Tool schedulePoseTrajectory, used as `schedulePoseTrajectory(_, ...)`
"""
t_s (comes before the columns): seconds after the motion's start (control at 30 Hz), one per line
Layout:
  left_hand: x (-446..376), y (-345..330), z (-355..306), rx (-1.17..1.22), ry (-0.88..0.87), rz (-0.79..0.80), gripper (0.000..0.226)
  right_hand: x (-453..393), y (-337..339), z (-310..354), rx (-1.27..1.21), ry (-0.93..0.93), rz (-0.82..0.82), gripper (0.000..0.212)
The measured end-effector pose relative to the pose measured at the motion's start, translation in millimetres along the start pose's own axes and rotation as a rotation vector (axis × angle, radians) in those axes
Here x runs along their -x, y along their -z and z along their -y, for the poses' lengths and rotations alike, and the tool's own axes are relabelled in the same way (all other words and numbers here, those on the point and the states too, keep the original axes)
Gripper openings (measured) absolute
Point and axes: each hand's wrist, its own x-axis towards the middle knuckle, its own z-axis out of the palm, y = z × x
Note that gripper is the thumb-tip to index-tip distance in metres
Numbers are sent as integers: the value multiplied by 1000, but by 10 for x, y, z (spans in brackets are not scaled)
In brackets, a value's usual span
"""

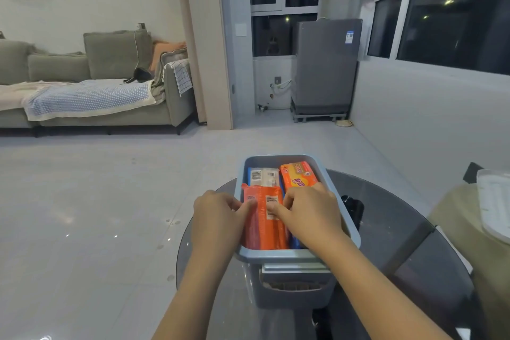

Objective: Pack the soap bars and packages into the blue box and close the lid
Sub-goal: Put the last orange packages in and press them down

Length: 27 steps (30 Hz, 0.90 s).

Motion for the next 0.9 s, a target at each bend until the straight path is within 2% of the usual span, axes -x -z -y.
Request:
schedulePoseTrajectory(0.13,-59,-84,-28,-95,-15,2,37,-72,-27,-4,183,-28,79,51)
schedulePoseTrajectory(0.27,-117,-166,-3,-1,-17,118,17,-59,-51,-21,158,22,1,41)
schedulePoseTrajectory(0.33,-131,-185,24,29,-13,209,35,-44,-53,-38,86,71,-31,45)
schedulePoseTrajectory(0.37,-137,-184,25,35,-3,234,36,-41,-56,-41,84,94,-23,50)
schedulePoseTrajectory(0.53,-124,-144,12,10,7,296,28,-44,-35,-32,167,127,54,47)
schedulePoseTrajectory(0.73,-122,-105,-20,-9,44,492,28,-52,-45,-42,336,156,141,44)
schedulePoseTrajectory(0.8,-101,-91,-23,44,50,509,28,-57,-54,-54,322,151,142,45)
schedulePoseTrajectory(0.9,-57,-87,11,258,78,503,29,-56,-57,-90,261,153,119,48)
